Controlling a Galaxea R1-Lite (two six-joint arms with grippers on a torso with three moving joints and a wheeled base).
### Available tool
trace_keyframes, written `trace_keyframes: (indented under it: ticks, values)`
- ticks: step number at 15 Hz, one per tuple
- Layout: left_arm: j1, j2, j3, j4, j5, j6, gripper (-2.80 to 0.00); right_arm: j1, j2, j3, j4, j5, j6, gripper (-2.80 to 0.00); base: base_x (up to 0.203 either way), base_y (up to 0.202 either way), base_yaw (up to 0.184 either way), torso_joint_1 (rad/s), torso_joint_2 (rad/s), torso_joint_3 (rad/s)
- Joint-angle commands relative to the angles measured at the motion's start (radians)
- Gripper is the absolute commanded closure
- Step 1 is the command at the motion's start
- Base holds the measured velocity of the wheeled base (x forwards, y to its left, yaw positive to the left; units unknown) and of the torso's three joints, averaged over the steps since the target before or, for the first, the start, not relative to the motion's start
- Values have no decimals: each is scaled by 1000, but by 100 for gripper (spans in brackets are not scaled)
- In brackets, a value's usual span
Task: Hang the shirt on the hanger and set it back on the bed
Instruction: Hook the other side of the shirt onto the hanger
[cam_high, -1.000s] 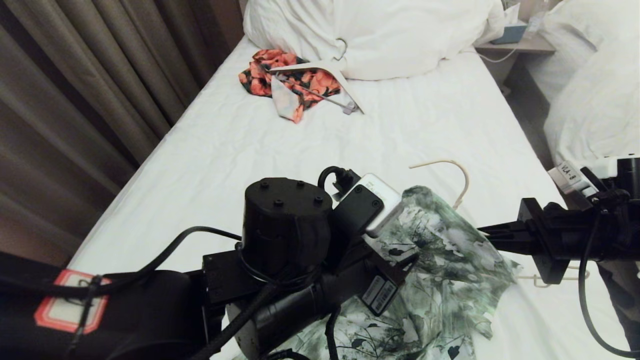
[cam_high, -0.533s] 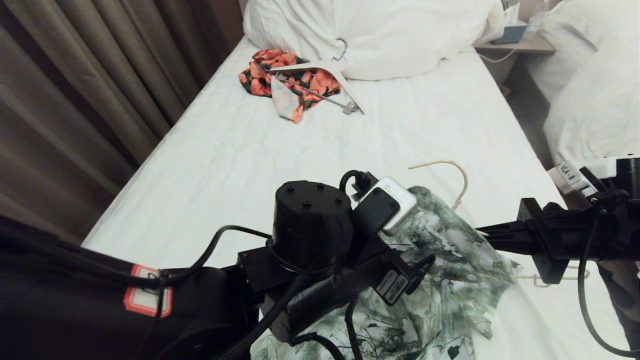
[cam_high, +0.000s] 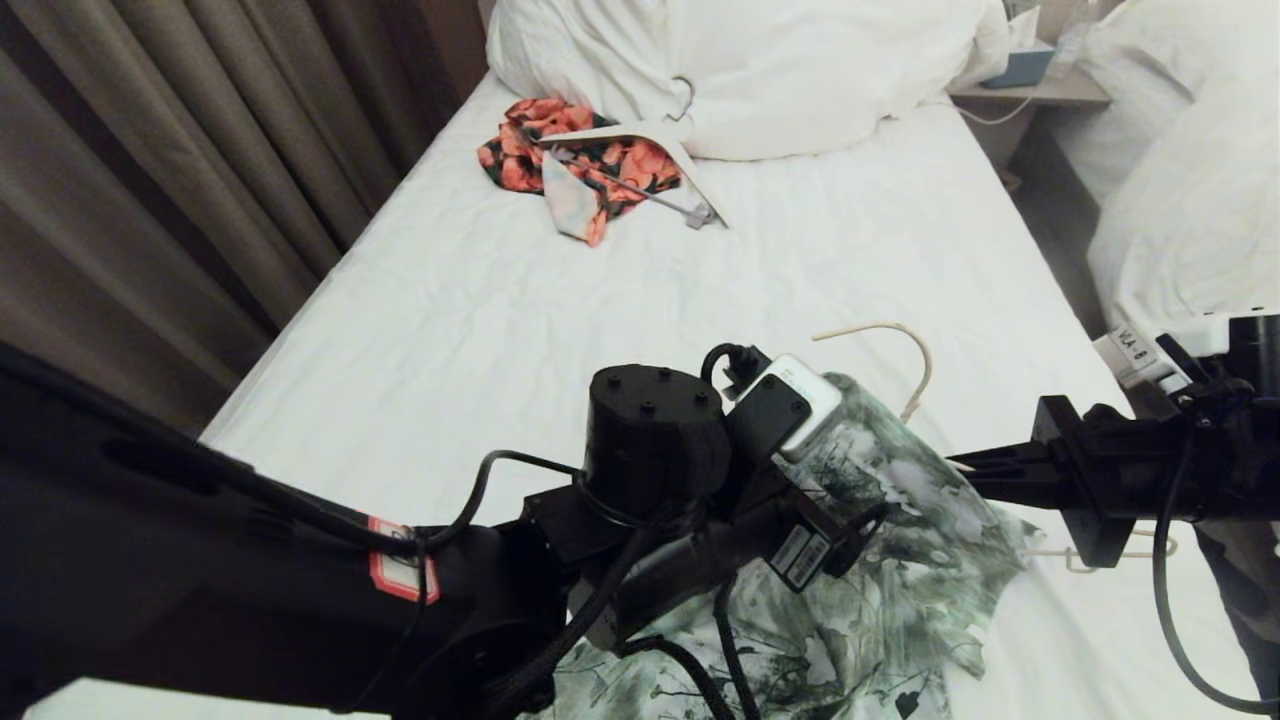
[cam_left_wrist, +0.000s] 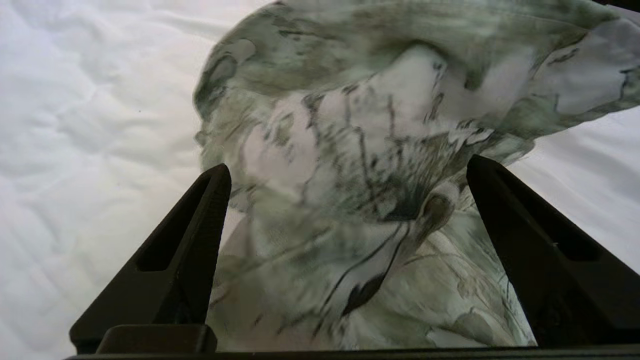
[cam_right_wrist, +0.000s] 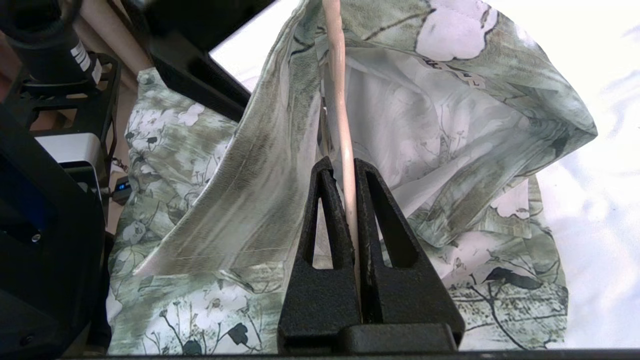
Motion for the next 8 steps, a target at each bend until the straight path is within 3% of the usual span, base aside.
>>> trace_keyframes:
  ticks: [1, 8]
  values:
    - [0, 40, -10, -13, -1, 0, -280, 3, 0, -1, -2, 6, -4, 0, 0, 0, 0, 0, 0, 0]
    - [-1, 73, -36, -15, -1, 2, -280, 4, 5, -3, -2, 6, -4, 0, 0, 0, 0, 0, 0, 0]
